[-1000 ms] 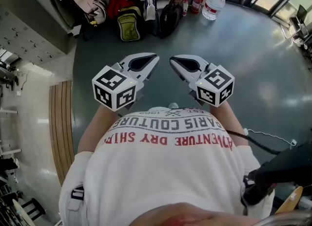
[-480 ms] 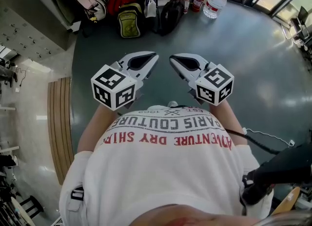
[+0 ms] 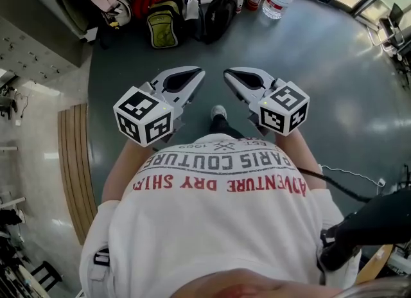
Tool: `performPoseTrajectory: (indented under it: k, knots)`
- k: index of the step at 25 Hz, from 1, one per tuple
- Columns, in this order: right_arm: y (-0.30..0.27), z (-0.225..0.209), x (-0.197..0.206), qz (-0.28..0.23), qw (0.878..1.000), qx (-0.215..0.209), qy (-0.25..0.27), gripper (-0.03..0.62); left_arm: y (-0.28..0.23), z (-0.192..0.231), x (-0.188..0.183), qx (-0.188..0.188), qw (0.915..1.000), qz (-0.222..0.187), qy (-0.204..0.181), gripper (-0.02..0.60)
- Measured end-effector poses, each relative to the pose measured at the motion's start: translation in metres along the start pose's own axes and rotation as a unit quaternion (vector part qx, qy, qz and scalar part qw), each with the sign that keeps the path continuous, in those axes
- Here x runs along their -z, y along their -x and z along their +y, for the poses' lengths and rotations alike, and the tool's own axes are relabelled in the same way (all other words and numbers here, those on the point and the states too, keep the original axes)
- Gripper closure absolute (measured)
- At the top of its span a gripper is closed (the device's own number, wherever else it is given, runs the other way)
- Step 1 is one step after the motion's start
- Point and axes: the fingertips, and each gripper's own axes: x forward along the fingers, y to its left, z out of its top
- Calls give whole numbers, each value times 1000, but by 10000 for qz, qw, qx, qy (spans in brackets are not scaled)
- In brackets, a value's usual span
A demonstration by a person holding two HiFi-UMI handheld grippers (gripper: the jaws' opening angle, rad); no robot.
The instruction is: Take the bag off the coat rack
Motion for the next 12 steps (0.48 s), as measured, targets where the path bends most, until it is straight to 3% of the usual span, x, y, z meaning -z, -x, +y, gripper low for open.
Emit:
performPoseTrajectory:
  k: [6, 12]
  knots:
    - [-46, -71, -5, -43, 9999, -125, -111, 592, -52, 69, 3, -214, 9994, 255, 46, 578]
    - [-115, -200, -29, -34, 9993, -237, -273, 592, -145, 178, -18, -411, 9982, 369, 222, 578]
